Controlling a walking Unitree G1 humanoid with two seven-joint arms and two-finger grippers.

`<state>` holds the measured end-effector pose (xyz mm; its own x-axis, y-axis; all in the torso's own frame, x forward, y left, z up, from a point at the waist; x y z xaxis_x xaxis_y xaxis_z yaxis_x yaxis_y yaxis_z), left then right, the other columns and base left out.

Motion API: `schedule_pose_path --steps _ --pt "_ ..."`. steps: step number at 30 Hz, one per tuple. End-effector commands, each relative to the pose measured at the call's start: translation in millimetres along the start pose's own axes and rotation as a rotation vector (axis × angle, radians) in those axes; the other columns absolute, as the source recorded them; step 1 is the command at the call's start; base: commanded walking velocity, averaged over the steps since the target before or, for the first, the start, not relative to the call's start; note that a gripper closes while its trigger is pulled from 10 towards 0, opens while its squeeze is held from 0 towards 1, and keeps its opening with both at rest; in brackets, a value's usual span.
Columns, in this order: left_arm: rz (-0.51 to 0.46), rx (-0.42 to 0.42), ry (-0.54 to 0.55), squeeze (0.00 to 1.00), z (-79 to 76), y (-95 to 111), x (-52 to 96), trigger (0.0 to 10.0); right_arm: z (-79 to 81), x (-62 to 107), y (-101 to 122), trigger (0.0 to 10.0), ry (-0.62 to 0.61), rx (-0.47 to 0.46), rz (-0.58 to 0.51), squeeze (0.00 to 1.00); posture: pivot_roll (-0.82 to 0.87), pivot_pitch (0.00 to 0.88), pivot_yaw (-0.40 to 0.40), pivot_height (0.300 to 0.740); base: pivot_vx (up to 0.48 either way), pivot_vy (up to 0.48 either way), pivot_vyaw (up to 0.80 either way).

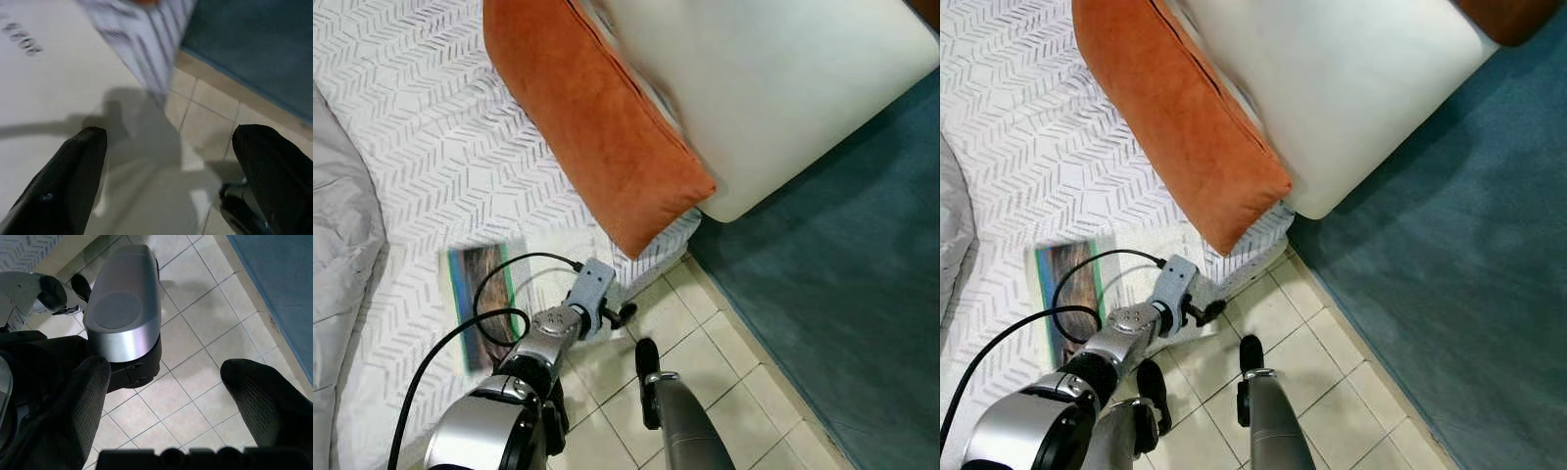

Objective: Clean up the room

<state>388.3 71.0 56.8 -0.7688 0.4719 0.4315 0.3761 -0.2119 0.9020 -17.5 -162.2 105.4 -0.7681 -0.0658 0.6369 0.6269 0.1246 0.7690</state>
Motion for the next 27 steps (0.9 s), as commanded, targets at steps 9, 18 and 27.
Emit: schedule_pose_path --steps 9,18,27 --pt "0.122 -0.027 0.151 0.0 38.1 -41.2 19.5 10.0 5.1 -8.5 -13.5 10.0 0.028 -0.014 0.045 0.0 -0.55 0.686 -0.119 0.74 0.0 0.0 0.0" --pt "0.069 0.032 0.347 0.0 74.0 -30.4 32.0 10.0 1.9 -10.8 -12.5 10.0 0.036 0.001 0.04 0.0 -0.56 0.679 -0.13 0.74 0.0 0.0 0.0" --pt "-0.005 -0.014 0.47 0.0 101.0 -6.6 43.2 10.0 1.7 -8.6 -15.4 10.0 0.035 -0.004 0.053 0.0 -0.55 0.676 -0.125 0.74 0.0 0.0 0.0"
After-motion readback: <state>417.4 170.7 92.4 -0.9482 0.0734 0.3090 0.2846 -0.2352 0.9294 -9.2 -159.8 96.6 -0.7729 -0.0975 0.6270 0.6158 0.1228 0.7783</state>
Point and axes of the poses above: a point about 5 cm out from each wrist's last joint towards the gripper, its own x axis pointing back from the gripper into the wrist, its own y axis along the axis of the wrist's last joint, z = x × y, the point moved 4 cm from there along -x, pointing out of the wrist towards the gripper, and after that the axes turned 8 degrees about x, right-handed, at the moved point
